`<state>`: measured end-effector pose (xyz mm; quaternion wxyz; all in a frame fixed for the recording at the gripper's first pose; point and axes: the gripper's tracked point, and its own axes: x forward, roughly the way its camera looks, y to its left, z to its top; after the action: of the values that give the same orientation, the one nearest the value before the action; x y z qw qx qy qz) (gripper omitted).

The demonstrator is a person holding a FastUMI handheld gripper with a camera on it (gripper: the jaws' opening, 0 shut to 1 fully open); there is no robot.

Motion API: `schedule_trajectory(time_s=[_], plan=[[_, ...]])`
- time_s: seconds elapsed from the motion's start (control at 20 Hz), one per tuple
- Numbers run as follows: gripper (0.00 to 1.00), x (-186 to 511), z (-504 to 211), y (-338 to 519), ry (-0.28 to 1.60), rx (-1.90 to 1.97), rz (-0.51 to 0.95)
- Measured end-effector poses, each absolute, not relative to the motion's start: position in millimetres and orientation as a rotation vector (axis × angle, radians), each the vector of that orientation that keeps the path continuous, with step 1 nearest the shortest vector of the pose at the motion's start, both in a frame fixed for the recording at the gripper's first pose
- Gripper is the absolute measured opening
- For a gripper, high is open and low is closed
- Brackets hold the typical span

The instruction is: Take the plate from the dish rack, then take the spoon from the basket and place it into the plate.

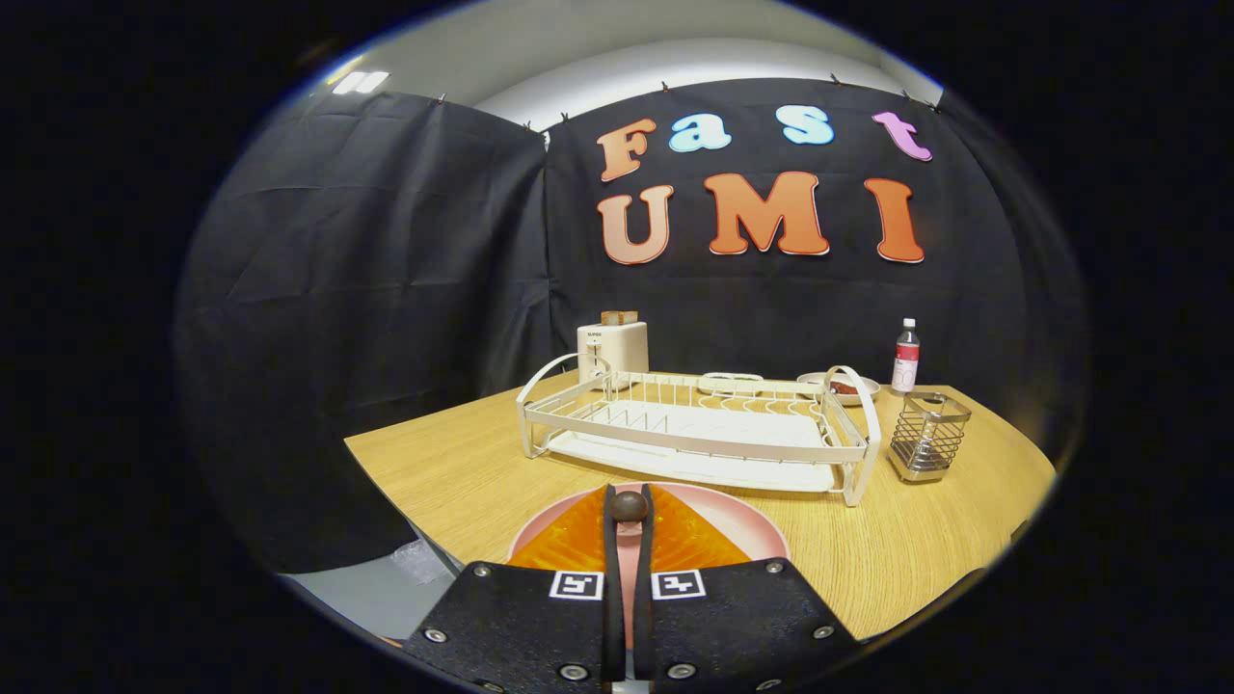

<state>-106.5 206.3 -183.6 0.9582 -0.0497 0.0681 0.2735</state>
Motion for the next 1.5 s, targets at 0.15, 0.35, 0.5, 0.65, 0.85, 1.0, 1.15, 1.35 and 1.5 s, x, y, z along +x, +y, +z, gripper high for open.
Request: schedule_trajectory(time_s=[0.15, 0.35, 0.5, 0.65, 0.85, 1.0, 1.15, 1.35, 1.5], plan=[[0.10, -101, -201, 199, 0.173, -0.128, 0.536], [0.48, -96, -214, 184, 0.259, -0.118, 0.469], [0.90, -93, -202, 175, 0.252, -0.099, 0.427], [0.97, -92, -191, 167, 0.233, -0.109, 0.403], [0.97, -84, -171, 150, 0.213, -0.079, 0.367], [0.97, -73, -149, 127, 0.183, -0.080, 0.311], [0.97, -57, -128, 99, 0.149, -0.074, 0.244], [0.97, -39, -101, 57, 0.106, -0.056, 0.154], [0.97, -29, -89, 27, 0.095, -0.065, 0.102]])
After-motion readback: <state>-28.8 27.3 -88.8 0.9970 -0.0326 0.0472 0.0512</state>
